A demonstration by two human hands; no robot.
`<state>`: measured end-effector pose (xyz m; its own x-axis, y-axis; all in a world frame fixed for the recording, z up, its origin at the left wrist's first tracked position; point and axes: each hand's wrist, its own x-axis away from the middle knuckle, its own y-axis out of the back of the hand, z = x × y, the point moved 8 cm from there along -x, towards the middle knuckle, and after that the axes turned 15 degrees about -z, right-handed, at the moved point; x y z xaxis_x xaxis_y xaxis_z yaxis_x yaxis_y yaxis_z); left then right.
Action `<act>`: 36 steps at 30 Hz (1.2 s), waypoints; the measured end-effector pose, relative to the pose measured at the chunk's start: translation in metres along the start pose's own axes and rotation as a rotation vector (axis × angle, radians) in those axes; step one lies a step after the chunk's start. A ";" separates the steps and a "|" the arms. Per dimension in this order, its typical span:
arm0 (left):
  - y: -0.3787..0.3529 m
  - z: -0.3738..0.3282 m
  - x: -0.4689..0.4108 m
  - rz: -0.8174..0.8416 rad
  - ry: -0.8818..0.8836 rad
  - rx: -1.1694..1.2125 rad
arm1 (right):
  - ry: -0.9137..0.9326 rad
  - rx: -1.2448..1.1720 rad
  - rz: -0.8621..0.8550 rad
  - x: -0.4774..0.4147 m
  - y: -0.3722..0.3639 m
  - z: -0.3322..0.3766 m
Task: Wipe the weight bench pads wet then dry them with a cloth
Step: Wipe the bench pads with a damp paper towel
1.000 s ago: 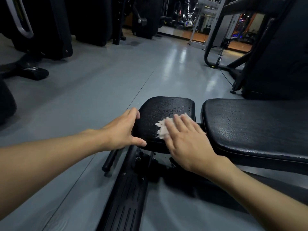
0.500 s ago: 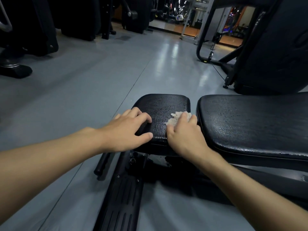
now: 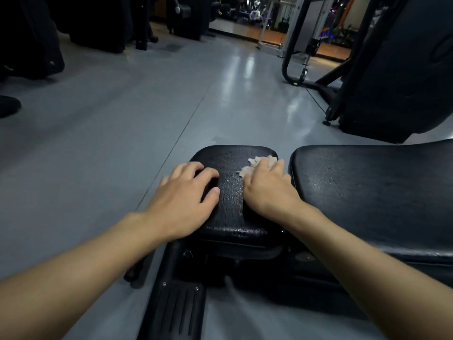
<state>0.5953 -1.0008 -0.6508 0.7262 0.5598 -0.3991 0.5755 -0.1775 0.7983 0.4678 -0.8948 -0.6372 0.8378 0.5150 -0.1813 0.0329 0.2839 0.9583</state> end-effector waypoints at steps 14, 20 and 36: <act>0.007 0.007 0.006 -0.043 -0.092 0.039 | 0.165 0.117 -0.001 -0.091 -0.014 0.011; 0.008 0.018 0.027 0.161 -0.332 -0.063 | 0.365 0.177 0.102 -0.096 -0.029 0.048; 0.020 0.021 0.030 0.234 -0.391 -0.085 | 0.496 0.194 0.204 -0.091 -0.058 0.118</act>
<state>0.6369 -1.0042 -0.6563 0.9296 0.1621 -0.3309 0.3582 -0.1866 0.9148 0.4532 -1.0535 -0.6505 0.4831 0.8752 -0.0258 0.0363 0.0094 0.9993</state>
